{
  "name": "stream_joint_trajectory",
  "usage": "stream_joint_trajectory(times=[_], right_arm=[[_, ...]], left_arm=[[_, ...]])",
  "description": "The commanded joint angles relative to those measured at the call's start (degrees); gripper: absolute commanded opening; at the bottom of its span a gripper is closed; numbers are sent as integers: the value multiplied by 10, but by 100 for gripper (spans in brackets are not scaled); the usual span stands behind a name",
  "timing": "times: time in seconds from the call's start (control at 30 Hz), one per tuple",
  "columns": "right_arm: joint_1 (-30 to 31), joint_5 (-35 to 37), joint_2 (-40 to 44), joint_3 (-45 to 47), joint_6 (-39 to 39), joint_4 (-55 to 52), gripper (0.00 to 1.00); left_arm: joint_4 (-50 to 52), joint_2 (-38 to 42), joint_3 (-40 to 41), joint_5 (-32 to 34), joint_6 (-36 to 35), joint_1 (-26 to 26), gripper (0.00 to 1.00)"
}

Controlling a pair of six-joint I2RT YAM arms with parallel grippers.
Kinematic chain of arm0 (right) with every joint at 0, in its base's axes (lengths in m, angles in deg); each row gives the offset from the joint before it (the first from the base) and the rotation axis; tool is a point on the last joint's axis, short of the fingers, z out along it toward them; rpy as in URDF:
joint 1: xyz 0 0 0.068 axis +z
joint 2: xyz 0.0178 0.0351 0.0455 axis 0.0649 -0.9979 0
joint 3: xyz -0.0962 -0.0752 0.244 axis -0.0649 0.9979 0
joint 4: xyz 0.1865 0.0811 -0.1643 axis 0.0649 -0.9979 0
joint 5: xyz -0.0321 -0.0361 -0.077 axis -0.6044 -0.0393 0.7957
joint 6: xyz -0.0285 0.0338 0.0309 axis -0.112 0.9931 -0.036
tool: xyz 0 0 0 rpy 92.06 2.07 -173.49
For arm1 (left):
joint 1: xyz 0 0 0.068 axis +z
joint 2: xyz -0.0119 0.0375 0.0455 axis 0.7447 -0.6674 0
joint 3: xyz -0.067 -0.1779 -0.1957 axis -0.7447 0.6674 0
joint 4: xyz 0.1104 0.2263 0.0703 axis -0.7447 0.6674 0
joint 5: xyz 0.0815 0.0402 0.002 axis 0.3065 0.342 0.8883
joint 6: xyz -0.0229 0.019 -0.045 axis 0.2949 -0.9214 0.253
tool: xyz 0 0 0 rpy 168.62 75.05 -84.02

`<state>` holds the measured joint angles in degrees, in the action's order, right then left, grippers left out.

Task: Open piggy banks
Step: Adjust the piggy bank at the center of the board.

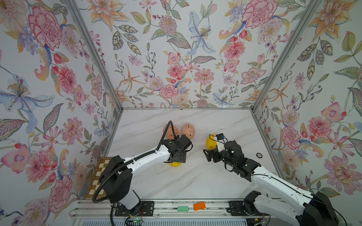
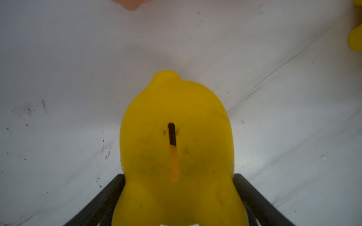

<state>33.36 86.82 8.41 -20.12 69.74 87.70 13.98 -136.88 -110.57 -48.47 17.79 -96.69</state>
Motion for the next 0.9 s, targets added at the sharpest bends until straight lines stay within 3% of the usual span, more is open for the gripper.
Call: stream_joint_trajectory(times=[0.0,0.27,0.47,0.53,0.63,0.73,0.87], right_arm=[[5,-57,0,-11,12,29,99],[7,-117,16,1,18,43,99],[31,-135,7,1,18,40,99],[42,-133,-1,-1,19,43,99],[54,-131,-20,-10,22,46,99],[65,-133,-45,-24,23,48,99],[74,-134,-81,-38,26,55,99]], left_arm=[[-71,56,29,-73,-39,-1,52],[-255,118,149,-250,-41,21,54],[-385,165,272,-337,-4,84,57],[-408,181,301,-358,-1,109,63],[-415,193,324,-380,-14,133,84],[-400,193,331,-380,-31,152,99],[-401,192,339,-380,-43,175,99]])
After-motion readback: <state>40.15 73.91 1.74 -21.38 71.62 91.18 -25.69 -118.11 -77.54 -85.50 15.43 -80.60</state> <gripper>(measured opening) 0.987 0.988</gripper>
